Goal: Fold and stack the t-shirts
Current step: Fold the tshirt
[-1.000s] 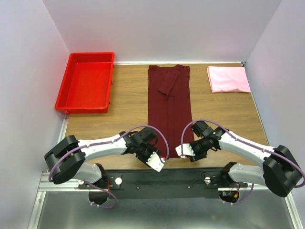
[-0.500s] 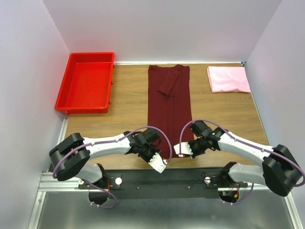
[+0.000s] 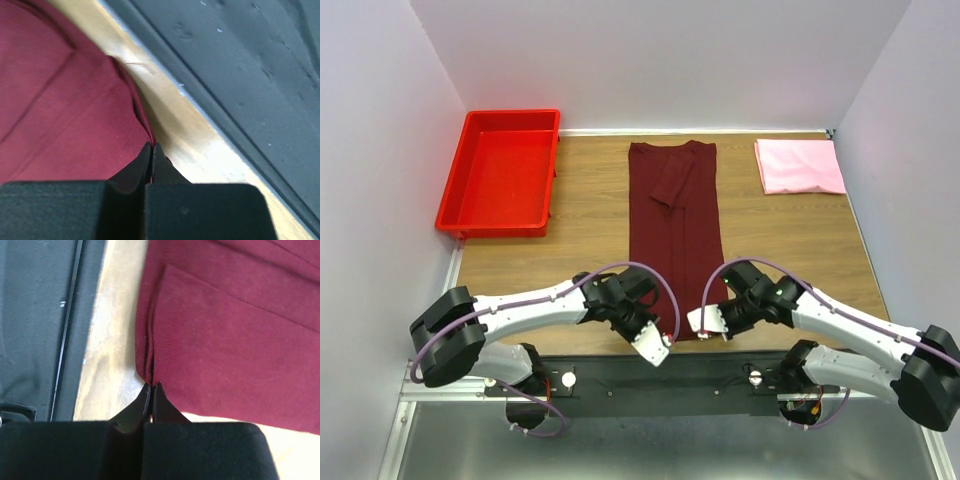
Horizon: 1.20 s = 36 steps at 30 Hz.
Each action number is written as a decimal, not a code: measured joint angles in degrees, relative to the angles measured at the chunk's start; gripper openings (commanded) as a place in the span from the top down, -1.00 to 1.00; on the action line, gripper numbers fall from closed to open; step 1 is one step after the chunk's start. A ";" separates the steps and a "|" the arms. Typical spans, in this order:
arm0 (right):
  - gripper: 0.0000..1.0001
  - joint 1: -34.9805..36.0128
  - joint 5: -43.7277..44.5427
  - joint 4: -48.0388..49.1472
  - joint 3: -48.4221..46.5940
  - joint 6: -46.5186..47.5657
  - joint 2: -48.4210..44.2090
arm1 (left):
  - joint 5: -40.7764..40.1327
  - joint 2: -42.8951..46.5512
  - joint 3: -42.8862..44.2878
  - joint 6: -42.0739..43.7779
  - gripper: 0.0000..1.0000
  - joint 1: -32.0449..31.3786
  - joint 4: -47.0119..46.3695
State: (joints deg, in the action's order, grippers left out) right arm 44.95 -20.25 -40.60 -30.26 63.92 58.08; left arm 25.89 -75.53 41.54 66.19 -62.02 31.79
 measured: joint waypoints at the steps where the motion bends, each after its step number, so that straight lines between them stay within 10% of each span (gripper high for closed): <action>1: 0.99 0.00 0.31 -0.31 -0.63 -0.72 0.48 | 0.52 0.17 1.18 -0.31 1.00 0.68 0.57; 36: 0.99 -23.08 -2.29 2.03 -41.48 6.95 36.59 | 6.16 -29.92 46.66 15.91 1.00 34.77 14.93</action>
State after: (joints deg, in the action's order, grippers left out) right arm 21.87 -22.55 -38.57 -71.75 70.87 94.67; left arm 32.05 -105.45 88.20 82.11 -27.24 46.72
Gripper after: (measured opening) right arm 0.012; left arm 0.009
